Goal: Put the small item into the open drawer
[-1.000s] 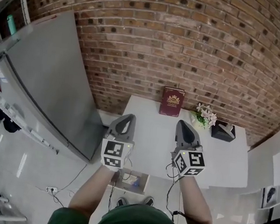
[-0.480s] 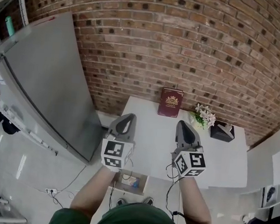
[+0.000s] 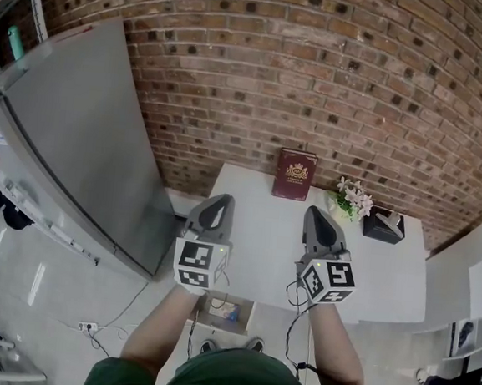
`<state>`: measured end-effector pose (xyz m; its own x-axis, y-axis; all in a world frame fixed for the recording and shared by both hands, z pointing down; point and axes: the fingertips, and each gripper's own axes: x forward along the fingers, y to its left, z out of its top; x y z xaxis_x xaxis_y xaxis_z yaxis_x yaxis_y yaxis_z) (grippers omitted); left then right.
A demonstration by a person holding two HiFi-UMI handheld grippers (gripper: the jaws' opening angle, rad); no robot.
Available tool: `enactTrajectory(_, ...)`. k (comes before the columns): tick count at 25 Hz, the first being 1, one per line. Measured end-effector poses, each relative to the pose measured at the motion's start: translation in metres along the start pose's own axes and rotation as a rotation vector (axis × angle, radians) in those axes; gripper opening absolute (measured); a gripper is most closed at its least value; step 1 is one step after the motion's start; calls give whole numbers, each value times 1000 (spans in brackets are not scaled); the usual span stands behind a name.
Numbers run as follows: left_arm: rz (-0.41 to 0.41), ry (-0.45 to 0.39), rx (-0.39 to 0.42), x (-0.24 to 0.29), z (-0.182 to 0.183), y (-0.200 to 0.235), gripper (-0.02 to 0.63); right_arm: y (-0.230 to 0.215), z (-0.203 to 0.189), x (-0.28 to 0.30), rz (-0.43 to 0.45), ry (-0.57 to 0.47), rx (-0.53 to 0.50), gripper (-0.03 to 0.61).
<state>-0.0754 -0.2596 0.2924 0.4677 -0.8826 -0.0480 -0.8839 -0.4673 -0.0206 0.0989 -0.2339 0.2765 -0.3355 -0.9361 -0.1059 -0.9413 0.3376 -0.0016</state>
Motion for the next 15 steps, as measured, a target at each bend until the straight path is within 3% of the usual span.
enactTrajectory(15, -1, 5, -2, 0, -2, -2, 17, -1, -2, -2, 1, 6, -1, 3)
